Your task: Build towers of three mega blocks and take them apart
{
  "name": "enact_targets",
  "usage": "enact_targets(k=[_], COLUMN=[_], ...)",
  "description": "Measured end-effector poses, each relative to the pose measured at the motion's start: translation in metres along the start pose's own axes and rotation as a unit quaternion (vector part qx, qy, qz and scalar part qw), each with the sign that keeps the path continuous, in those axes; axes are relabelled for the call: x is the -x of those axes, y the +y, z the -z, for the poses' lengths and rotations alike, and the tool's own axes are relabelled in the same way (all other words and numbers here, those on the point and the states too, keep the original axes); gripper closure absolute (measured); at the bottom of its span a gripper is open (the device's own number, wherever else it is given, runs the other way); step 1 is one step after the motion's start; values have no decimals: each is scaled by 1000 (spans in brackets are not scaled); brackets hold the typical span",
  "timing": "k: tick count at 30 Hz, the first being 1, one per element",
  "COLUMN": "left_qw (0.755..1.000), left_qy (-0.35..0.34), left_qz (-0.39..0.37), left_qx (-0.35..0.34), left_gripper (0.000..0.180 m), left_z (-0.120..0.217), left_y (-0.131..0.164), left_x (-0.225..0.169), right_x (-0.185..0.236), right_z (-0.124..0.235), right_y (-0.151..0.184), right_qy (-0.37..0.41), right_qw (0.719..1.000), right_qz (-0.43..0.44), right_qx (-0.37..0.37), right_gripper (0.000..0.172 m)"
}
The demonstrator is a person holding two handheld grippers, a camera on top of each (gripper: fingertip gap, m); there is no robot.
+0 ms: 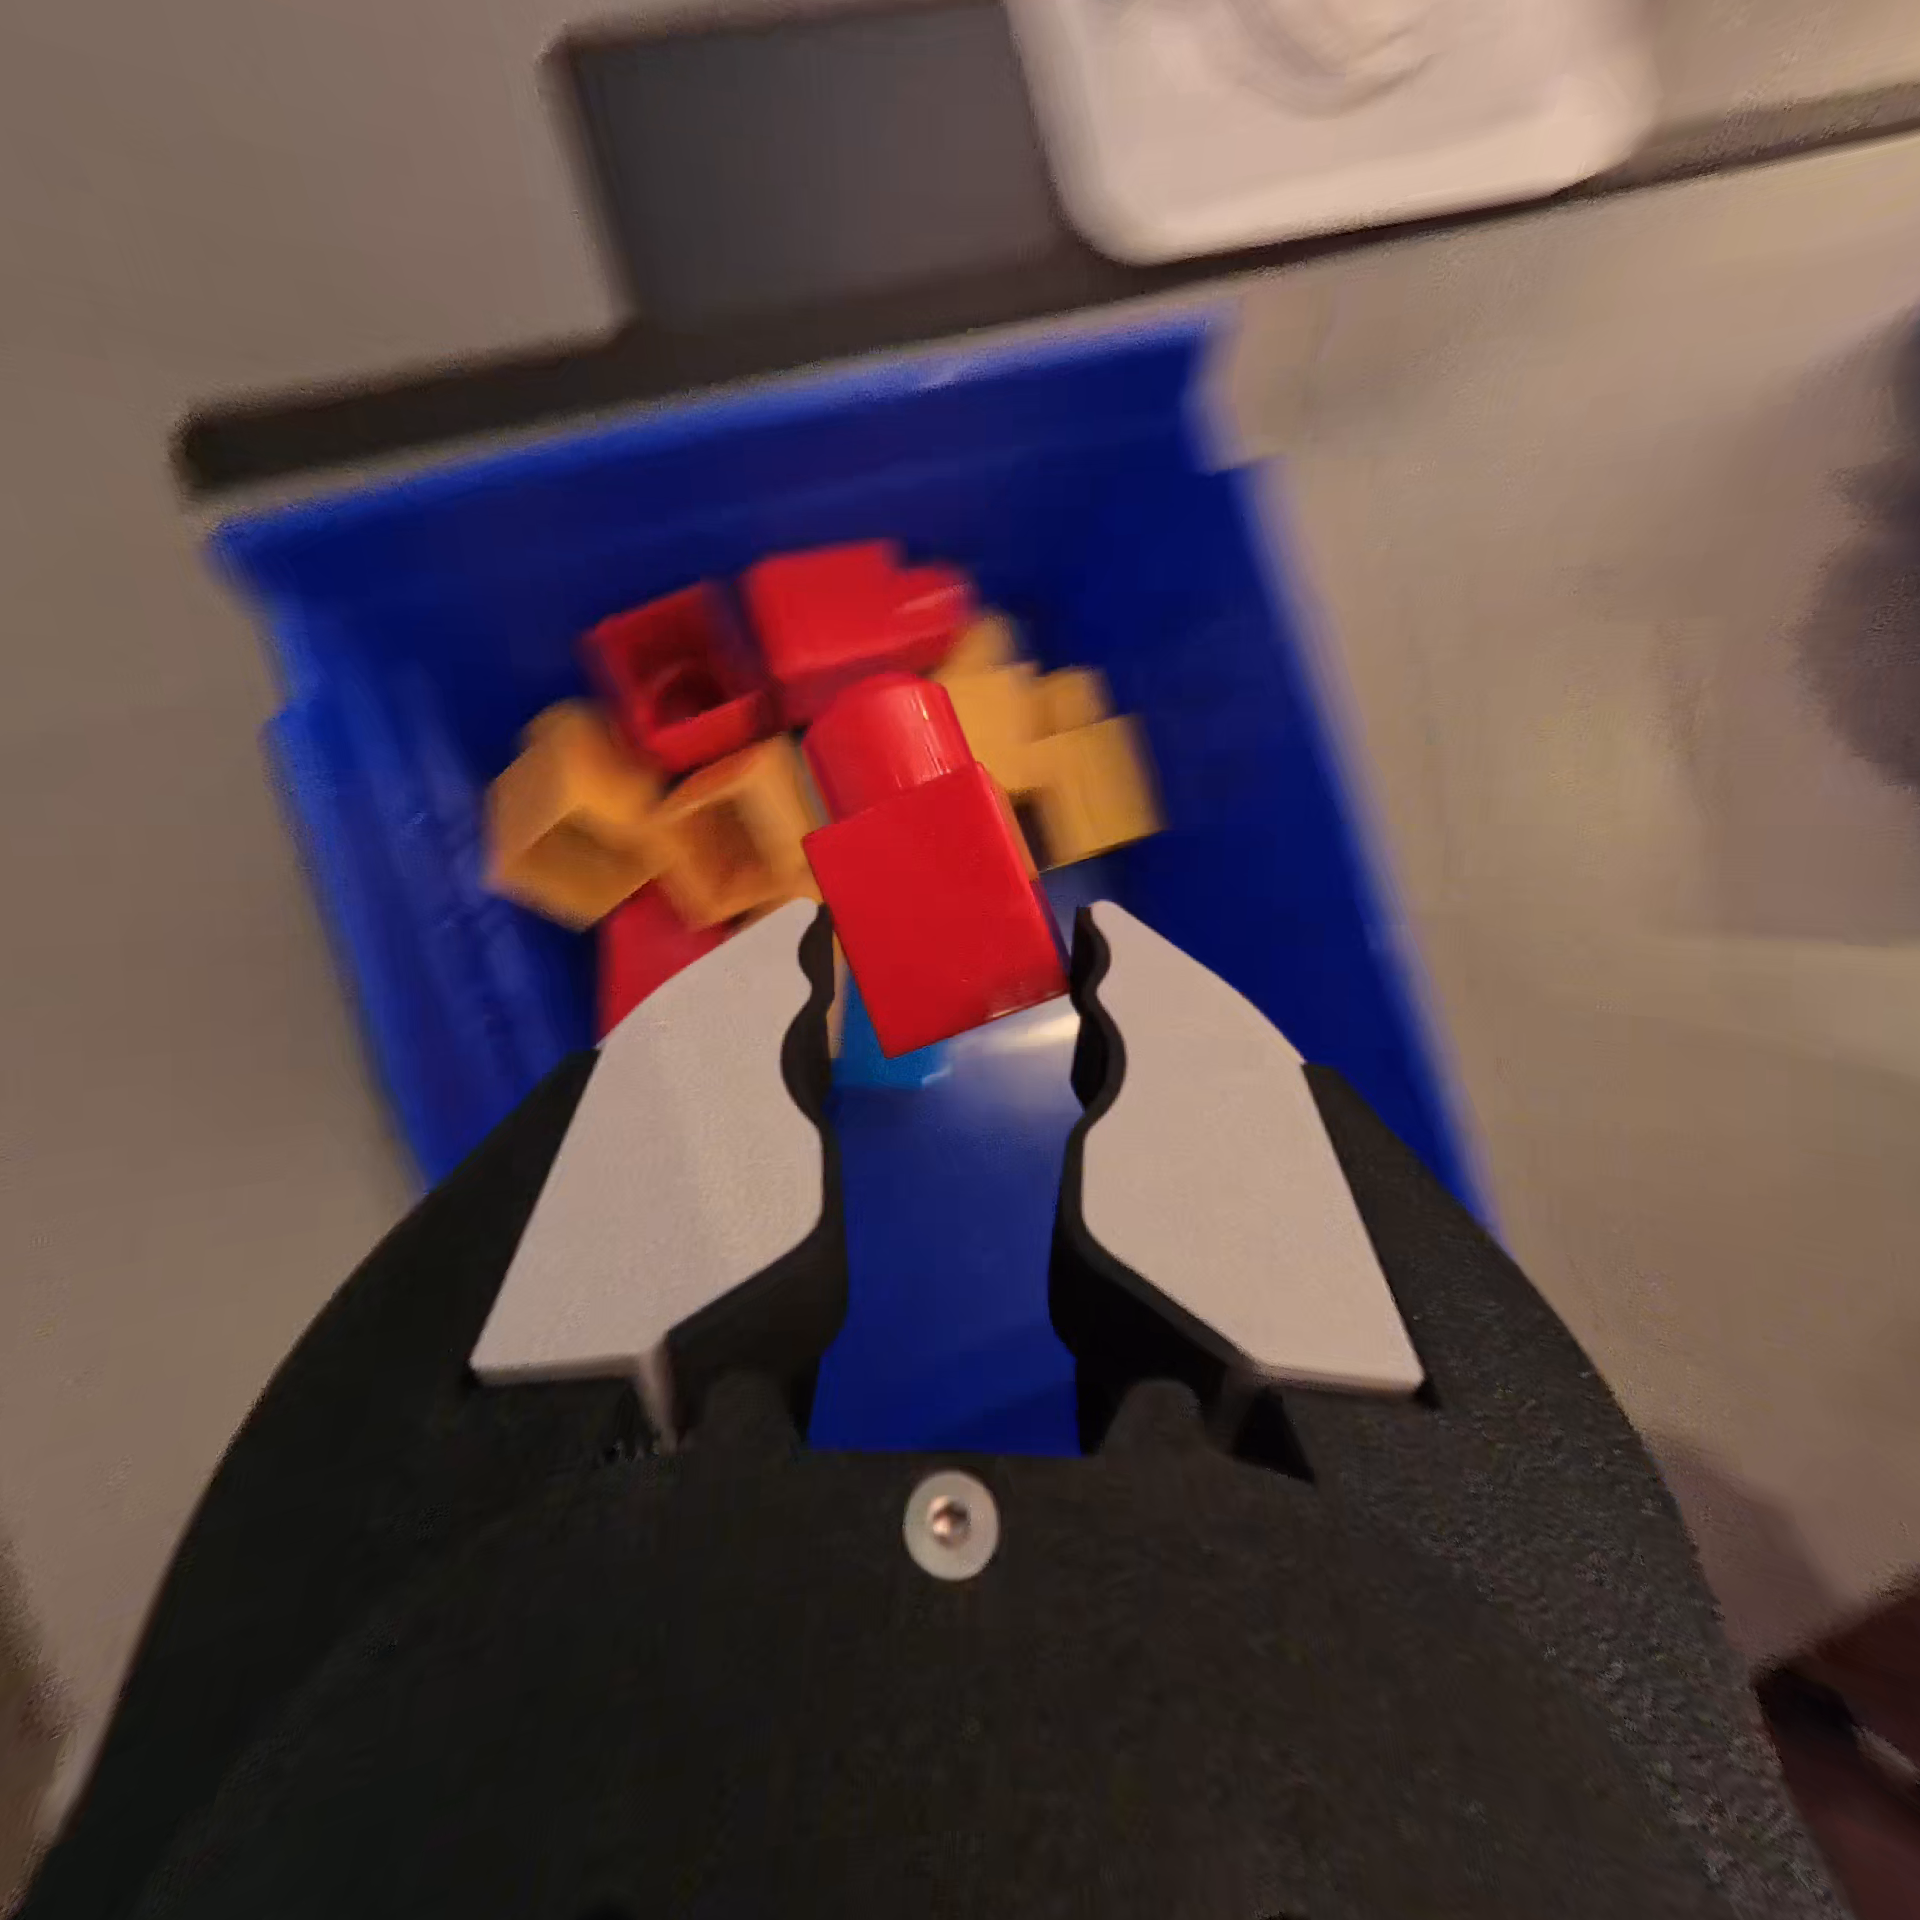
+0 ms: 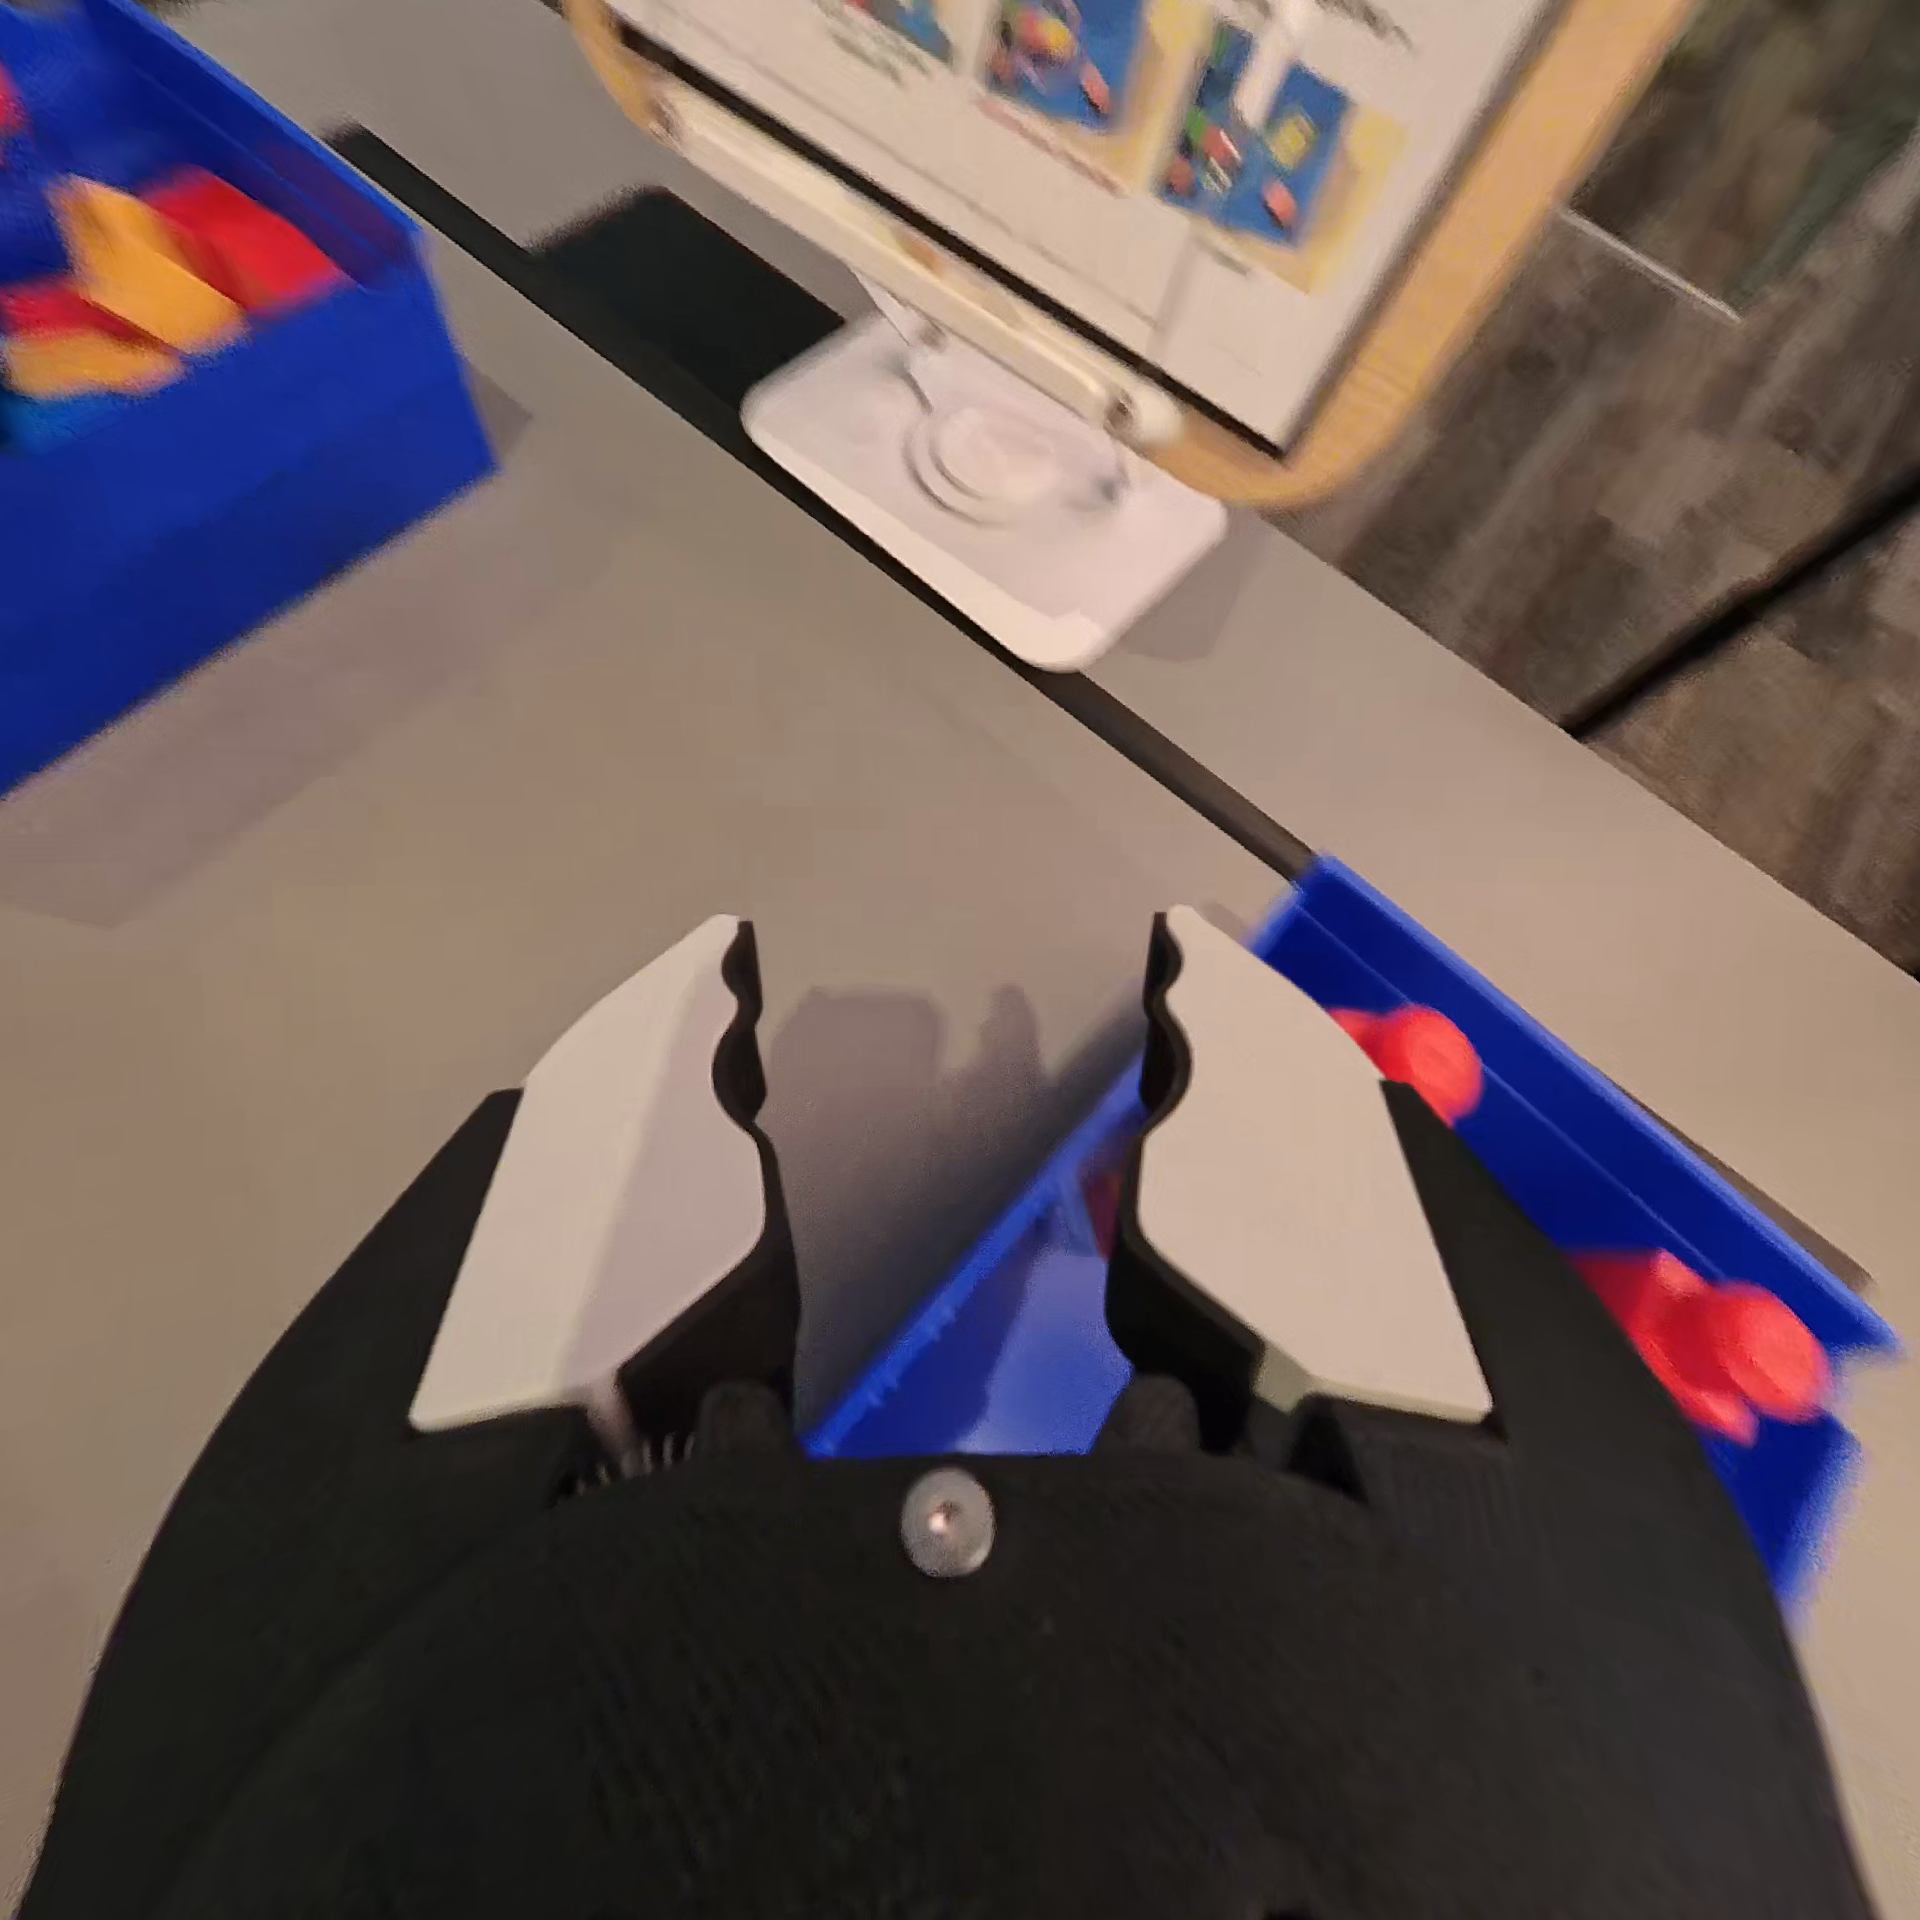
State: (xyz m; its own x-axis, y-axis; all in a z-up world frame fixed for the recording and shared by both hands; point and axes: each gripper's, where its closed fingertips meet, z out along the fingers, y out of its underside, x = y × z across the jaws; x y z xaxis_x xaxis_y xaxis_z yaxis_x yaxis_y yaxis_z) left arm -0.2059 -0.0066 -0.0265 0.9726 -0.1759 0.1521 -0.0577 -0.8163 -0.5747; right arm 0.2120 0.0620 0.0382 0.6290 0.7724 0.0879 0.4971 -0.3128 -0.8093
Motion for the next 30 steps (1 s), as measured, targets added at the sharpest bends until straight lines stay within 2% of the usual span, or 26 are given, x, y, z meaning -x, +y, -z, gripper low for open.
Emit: enact_targets(k=[1, 3, 5, 7, 10, 13, 16, 19, 21, 22, 24, 27, 28, 30], left_qw=[997, 978, 944, 905, 867, 857, 845, 847, 846, 846, 852, 853, 853, 870], left_qy=[57, 156, 242, 306, 349, 345, 360, 364, 371, 376, 371, 378, 374, 320], left_qz=[-28, -96, -166, -232, -291, -311, -312, -313, -306, -301, -297, -289, -296, -310], left_qx=[-37, -102, -147, -184, -208, -222, -242, -227, -229, -228, -221, -217, -212, -210], left_gripper=[137, 137, 137, 137, 137, 137, 138, 138, 138, 138, 137, 136, 132, 119], left_z=[11, 35, 56, 73, 83, 83, 85, 78, 77, 77, 71, 70, 70, 70], left_y=[-12, -30, -37, -38, -30, -29, -30, -27, -28, -29, -29, -29, -28, -31], left_x=[-29, -87, -144, -194, -243, -264, -277, -282, -284, -285, -283, -283, -281, -259], right_x=[18, 67, 115, 148, 174, 184, 197, 204, 207, 208, 208, 205, 202, 189], right_z=[-3, -3, 8, 15, 10, 9, 3, 5, 2, 2, 7, 5, 5, 10], right_y=[-14, -48, -79, -93, -98, -101, -96, -95, -94, -93, -93, -93, -93, -96], right_qy=[-43, -173, -316, -418, -485, -523, -555, -581, -583, -585, -599, -598, -592, -586], right_qw=[998, 976, 920, 861, 813, 775, 760, 739, 737, 736, 721, 722, 724, 721], right_qz=[0, -15, -60, -106, -149, -185, -198, -210, -212, -208, -206, -209, -212, -218], right_qx=[-36, -134, -226, -268, -285, -303, -274, -270, -269, -270, -281, -280, -284, -298], right_gripper=[101, 103, 105, 109, 108, 109, 109, 108, 109, 113, 136, 136, 136, 136])
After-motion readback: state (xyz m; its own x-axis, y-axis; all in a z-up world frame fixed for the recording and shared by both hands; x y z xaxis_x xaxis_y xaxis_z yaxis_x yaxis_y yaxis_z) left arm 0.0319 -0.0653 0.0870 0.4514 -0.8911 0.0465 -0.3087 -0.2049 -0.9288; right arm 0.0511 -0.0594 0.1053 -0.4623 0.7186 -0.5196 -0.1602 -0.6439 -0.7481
